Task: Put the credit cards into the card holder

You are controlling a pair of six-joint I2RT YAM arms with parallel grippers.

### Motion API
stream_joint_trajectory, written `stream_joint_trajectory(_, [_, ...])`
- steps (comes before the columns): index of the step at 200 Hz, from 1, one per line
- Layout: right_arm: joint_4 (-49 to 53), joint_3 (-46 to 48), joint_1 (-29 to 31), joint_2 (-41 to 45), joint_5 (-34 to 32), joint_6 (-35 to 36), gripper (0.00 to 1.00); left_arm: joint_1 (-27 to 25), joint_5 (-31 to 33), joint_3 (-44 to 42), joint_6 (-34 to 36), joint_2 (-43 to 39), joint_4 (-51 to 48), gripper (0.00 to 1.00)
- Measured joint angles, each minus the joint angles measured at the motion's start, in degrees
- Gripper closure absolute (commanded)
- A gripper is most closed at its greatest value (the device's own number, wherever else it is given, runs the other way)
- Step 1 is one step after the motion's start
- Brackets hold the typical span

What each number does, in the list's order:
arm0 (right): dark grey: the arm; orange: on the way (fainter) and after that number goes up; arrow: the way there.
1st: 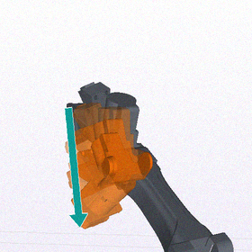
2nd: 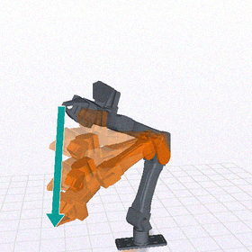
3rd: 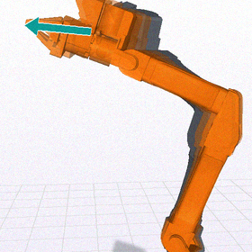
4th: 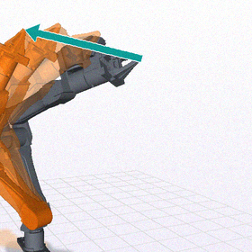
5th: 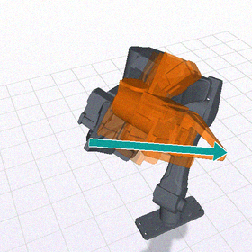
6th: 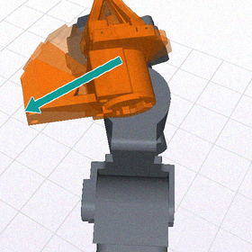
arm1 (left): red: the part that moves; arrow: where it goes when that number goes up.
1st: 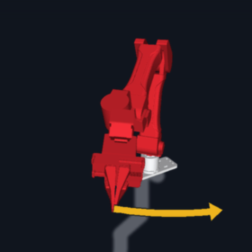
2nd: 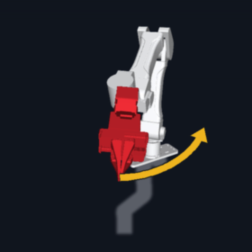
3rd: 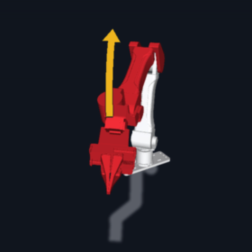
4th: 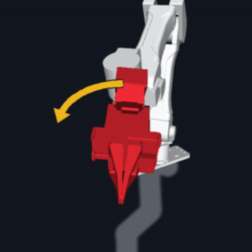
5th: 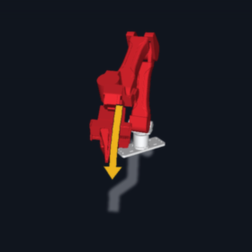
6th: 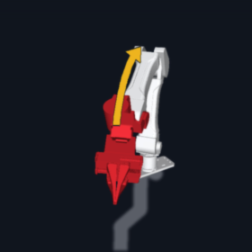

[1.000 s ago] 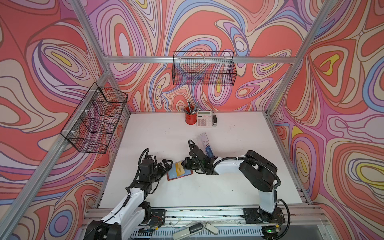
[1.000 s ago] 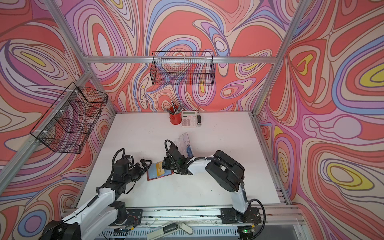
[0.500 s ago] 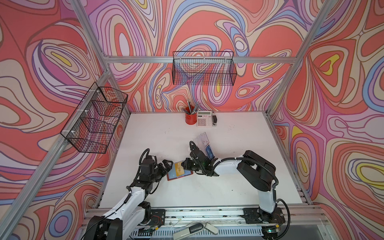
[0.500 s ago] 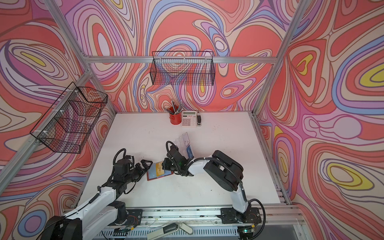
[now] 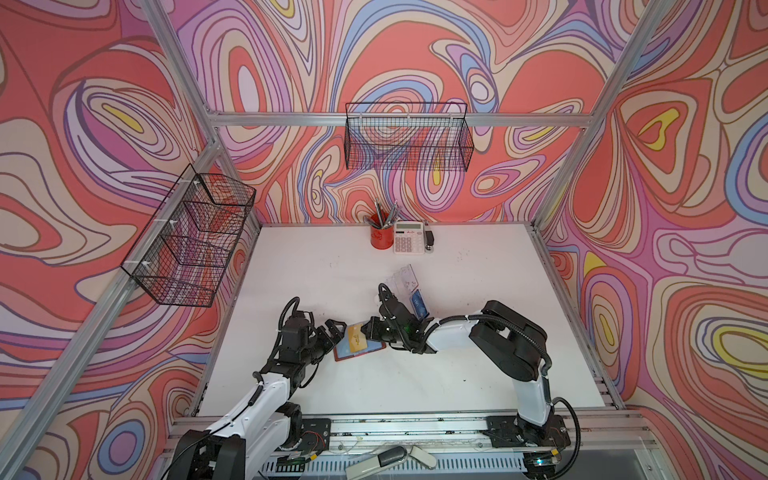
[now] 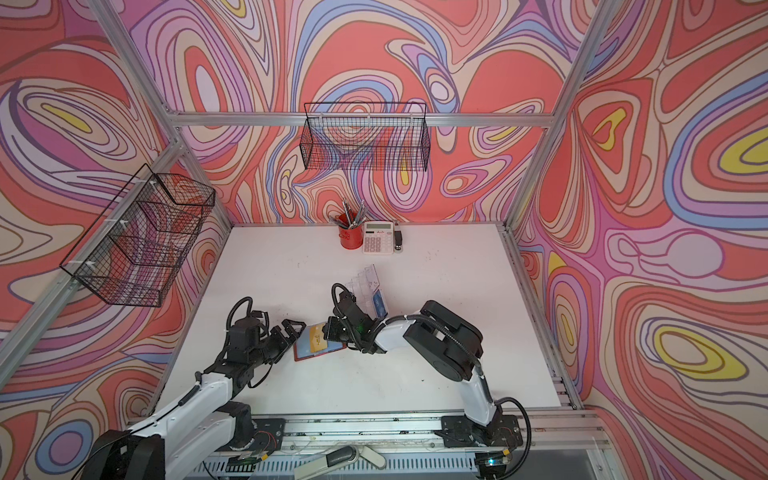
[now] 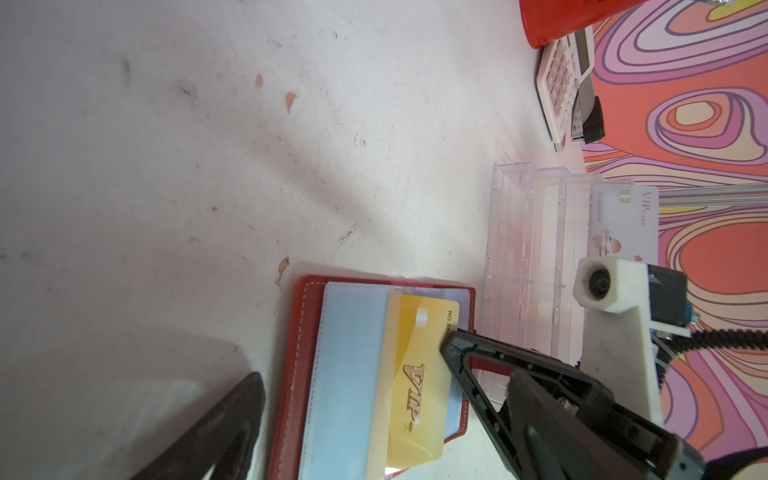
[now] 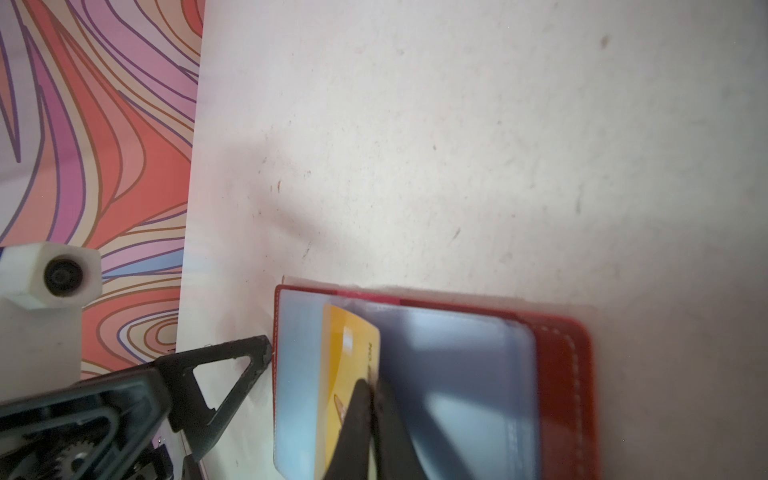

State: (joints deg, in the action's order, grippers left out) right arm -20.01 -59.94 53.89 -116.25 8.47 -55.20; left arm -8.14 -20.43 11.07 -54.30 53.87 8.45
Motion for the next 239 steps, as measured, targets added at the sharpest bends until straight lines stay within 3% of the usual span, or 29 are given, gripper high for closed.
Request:
stream_joint_trajectory(98, [3.5,-2.5,3.5,0.0,-3.9,0.2,1.0,0.0,-0.1,-0.2,0.0,0.3,0.3,0.07])
stream_joint_trajectory(147, [4.9,-3.6,4.9,-0.2,-6.0,0.2,0.93,0.0,-0.1,-0.3,0.0,0.3,0.4,0.07])
stream_joint_trajectory(189, [7.7,-4.3,5.6,-0.9,-7.5,0.9,0.77,0.0,-0.1,-0.3,-0.3,0.3,0.4,0.07])
stream_joint_trajectory(239, [9.8,-3.5,5.9,0.7,-10.1,1.6,0.76,0.0,-0.1,-0.3,-0.4,0.3,0.4,0.07])
